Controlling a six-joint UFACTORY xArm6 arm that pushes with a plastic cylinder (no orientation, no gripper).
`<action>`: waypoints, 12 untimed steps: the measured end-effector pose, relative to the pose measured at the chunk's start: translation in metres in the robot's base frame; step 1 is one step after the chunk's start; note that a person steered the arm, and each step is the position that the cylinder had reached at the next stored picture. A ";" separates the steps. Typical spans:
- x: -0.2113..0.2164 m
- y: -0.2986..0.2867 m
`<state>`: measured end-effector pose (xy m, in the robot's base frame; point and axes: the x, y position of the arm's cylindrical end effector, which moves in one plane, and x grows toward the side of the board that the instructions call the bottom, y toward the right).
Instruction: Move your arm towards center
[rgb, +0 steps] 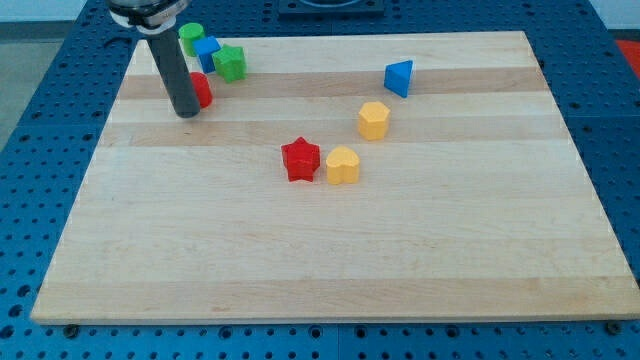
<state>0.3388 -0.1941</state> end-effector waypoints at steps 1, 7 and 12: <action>-0.014 0.000; -0.019 -0.046; -0.012 -0.099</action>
<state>0.3270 -0.2932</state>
